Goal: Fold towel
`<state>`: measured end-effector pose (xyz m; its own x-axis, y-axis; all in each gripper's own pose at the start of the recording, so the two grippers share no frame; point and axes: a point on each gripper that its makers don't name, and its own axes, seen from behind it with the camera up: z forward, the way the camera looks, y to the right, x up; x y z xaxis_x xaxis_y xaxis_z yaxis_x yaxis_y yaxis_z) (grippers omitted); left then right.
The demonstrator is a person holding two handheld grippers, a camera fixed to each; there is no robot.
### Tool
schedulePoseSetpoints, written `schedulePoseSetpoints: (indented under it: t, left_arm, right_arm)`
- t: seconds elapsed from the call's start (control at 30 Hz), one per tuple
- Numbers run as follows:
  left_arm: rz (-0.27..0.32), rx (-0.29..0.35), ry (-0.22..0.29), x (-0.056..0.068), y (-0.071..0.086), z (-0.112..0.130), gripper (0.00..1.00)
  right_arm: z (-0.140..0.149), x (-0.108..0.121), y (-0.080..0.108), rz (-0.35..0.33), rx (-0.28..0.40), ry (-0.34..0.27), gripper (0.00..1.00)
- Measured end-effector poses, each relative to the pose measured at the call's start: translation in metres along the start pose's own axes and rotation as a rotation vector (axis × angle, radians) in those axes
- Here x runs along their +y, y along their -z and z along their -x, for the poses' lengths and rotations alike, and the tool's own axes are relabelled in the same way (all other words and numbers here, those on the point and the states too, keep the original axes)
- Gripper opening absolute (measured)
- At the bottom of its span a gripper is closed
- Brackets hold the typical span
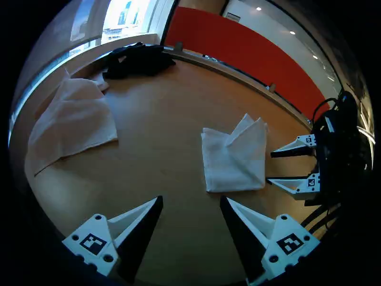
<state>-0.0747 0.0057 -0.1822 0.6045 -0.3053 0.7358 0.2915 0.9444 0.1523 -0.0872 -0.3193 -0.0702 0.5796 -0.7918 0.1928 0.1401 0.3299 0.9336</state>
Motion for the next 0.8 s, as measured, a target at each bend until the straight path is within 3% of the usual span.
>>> schedulePoseSetpoints:
  t: [0.37, 0.8]
  left_arm:
    - [0.001, -0.004, -0.003, -0.001, 0.0, 0.001, 0.88]
    - [0.0, -0.009, 0.001, -0.002, -0.002, 0.003, 0.88]
  right_arm:
    - [0.023, -0.013, -0.006, 0.019, -0.037, -0.062, 0.89]
    - [0.034, -0.03, -0.014, 0.026, -0.033, -0.221, 0.65]
